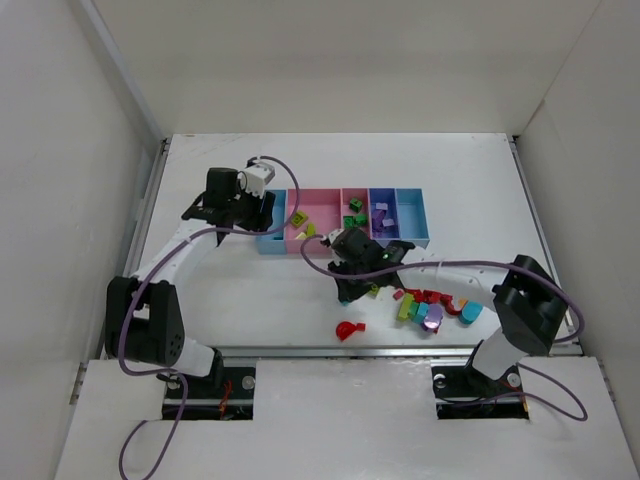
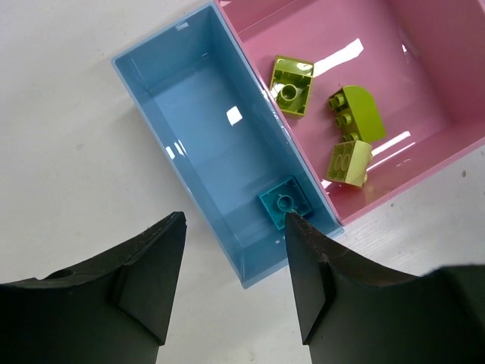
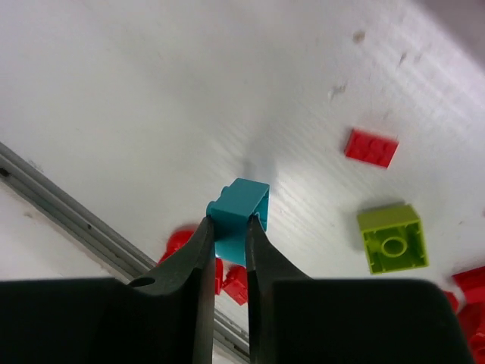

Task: Sort the legos into containers by color

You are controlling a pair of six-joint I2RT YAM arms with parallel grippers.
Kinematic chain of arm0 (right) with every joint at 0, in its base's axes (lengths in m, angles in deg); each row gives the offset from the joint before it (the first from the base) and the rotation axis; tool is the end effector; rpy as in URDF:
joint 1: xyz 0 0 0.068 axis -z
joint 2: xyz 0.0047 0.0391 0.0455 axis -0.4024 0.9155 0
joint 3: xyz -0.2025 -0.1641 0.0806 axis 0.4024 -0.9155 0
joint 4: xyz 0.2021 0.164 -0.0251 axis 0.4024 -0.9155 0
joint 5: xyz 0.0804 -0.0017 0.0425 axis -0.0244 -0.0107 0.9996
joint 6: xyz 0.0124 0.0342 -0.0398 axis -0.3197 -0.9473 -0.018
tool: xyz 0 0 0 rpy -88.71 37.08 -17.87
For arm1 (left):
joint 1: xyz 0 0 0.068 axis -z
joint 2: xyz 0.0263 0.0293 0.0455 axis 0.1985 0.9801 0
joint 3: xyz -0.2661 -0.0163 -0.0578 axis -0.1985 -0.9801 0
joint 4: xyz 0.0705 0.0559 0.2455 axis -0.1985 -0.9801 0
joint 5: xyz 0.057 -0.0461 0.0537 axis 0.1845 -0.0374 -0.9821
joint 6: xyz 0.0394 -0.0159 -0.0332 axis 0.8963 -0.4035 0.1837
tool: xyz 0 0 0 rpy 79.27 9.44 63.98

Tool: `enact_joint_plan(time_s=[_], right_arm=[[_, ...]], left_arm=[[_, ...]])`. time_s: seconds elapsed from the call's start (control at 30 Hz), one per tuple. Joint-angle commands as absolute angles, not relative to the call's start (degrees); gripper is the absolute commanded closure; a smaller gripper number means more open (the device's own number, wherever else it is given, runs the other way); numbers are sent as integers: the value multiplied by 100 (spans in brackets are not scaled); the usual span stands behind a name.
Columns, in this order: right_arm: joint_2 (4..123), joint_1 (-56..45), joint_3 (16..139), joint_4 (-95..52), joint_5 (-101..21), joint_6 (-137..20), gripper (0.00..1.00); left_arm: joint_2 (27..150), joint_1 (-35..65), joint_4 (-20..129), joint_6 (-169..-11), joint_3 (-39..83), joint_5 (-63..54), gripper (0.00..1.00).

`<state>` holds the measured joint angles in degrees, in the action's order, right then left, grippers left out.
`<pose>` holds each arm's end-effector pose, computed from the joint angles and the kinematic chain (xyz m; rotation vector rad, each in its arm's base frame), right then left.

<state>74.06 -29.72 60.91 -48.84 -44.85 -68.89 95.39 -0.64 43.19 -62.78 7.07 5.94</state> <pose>0.1900 0.2592 0.2005 -0.8616 2.5695 0.4661 0.3149 -0.0716 0.2639 0.6622 2.0452 -0.3051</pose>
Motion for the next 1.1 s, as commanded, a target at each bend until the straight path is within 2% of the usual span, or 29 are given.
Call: enact_joint_plan(time_s=[0.0, 0.13, 0.27, 0.4, 0.43, 0.6, 0.7, 0.73, 0.77, 0.83, 0.97, 1.0, 1.03, 1.07], right_arm=[[7285, -3006, 6806, -4878, -4603, -6471, 100], [7346, -3006, 7658, -4949, -4480, -6348, 100], [7837, -3006, 8528, -4222, -4542, -6348, 100], [9022, -2901, 10150, -4192, -4243, -6348, 100], [9512, -2901, 10434, -4193, -4243, -6348, 100], [10465, -2716, 11482, -4088, -3813, -6453, 100], [10852, -2594, 11921, -4192, -3917, -6453, 100], [10853, -2541, 11922, -4193, -4048, -6506, 100], [10914, -2540, 11922, -4193, -4102, -6506, 100], [10914, -2488, 11922, -4070, -4102, -6506, 100], [10984, -2488, 11922, -3938, -4015, -6506, 100], [11054, -2488, 11922, -3938, -3953, -6506, 98], [11055, -2488, 11922, -3938, -3892, -6506, 77], [11125, -2488, 11922, -4007, -3752, -6506, 63]], left_arm=[[9193, -46, 4261, -6148, 807, 501, 48], [9018, -99, 4147, -6095, 806, 326, 49], [8737, -371, 4094, -6559, 692, -244, 53], [8332, -662, 4094, -7184, 473, -588, 55], [8175, -714, 4094, -7298, 472, -641, 55], [7673, -767, 4041, -7957, 367, -1228, 55], [7392, -828, 3988, -8581, 314, -1818, 50], [7339, -829, 3988, -8513, 314, -1636, 46], [7243, -829, 3919, -8434, 314, -1469, 33], [7189, -829, 3970, -8380, 244, -1143, 22], [7031, -829, 4190, -8310, 130, -748, 16], [7031, -829, 4260, -8162, 129, -634, 14], [7031, -829, 4261, -8065, 129, -389, 12], [7031, -829, 4261, -7977, 129, -273, 11]])
